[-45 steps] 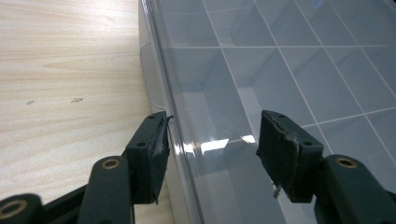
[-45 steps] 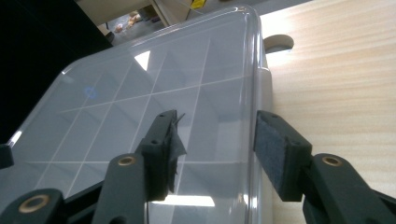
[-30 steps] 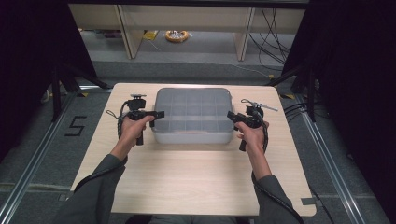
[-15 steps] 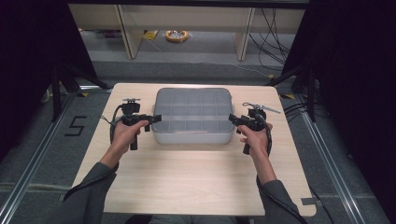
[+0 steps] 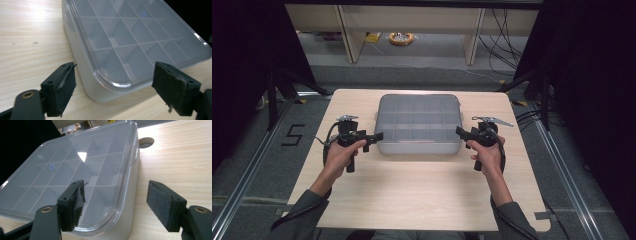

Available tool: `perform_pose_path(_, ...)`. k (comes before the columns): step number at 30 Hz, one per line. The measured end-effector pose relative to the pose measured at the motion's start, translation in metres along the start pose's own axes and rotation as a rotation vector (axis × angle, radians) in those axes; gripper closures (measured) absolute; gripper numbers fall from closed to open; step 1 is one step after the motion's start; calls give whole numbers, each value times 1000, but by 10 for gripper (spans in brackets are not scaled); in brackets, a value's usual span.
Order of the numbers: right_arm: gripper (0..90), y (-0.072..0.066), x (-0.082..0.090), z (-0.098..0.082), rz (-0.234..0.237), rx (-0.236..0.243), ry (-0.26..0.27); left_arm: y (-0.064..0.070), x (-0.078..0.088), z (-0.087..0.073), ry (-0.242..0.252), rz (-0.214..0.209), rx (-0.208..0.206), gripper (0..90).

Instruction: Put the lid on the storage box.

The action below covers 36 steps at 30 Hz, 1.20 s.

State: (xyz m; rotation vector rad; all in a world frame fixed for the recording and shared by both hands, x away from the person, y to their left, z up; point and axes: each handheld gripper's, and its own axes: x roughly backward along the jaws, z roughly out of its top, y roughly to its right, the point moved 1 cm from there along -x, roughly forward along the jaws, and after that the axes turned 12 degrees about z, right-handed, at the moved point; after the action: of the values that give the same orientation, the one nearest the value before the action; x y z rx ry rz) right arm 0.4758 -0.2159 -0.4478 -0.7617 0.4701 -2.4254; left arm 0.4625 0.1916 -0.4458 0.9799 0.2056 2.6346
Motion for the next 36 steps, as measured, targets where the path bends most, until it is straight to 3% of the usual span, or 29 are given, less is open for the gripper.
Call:
perform_pose_path(1, 302, -2, 1, -1, 12, -6, -1, 1, 1, -2, 3, -7, -2, 160)
perform_pose_path(3, 286, -1, 2, -2, 19, 63, 6, 3, 5, -8, 7, -14, -12, 150)
perform_pose_path(8, 161, -12, 7, -8, 60, 39, 28, 9, 13, -20, -4, -49, -37, 150)
perform_pose_path(9, 166, -12, 8, -8, 72, 60, 35, 11, 14, -23, -1, -49, -39, 150)
perform_pose_path(10, 165, -17, 9, -10, 70, 6, 25, 13, 15, -25, -2, -47, -45, 150)
perform_pose_path(11, 166, -14, 9, -9, 67, 47, 27, 16, 16, -26, -1, -48, -54, 150)
perform_pose_path(12, 165, -14, 10, -9, 81, 56, 31, 18, 18, -28, 4, -44, -63, 150)
perform_pose_path(17, 166, -16, 15, -13, 75, 79, 24, 25, 26, -35, 6, -40, -97, 150)
perform_pose_path(18, 166, -18, 16, -14, 78, 54, 26, 26, 26, -36, 11, -41, -99, 150)
perform_pose_path(19, 167, -16, 16, -15, 71, 85, 25, 26, 27, -38, 7, -48, -104, 150)
perform_pose_path(21, 168, -19, 19, -16, 75, 36, 14, 27, 28, -42, 1, -55, -107, 150)
perform_pose_path(22, 168, -14, 19, -17, 68, 90, 27, 27, 28, -44, -4, -56, -106, 150)
perform_pose_path(26, 170, -16, 23, -20, 57, 49, 9, 28, 30, -49, -12, -53, -112, 150)
perform_pose_path(27, 170, -13, 22, -20, 73, 77, 22, 29, 30, -51, -11, -52, -115, 150)
perform_pose_path(29, 171, -15, 23, -22, 64, 60, 19, 29, 31, -53, -23, -50, -133, 150)
perform_pose_path(30, 172, -14, 24, -21, 73, 73, 17, 31, 30, -56, -20, -55, -121, 150)
perform_pose_path(31, 172, -19, 25, -23, 81, 28, 12, 32, 30, -57, -28, -64, -129, 150)
perform_pose_path(32, 171, -15, 24, -23, 69, 93, 17, 33, 31, -59, -36, -77, -131, 150)
perform_pose_path(34, 172, -22, 27, -25, 72, 33, -7, 36, 33, -62, -37, -82, -144, 150)
perform_pose_path(36, 172, -22, 28, -27, 91, 72, 11, 38, 34, -65, -33, -85, -165, 150)
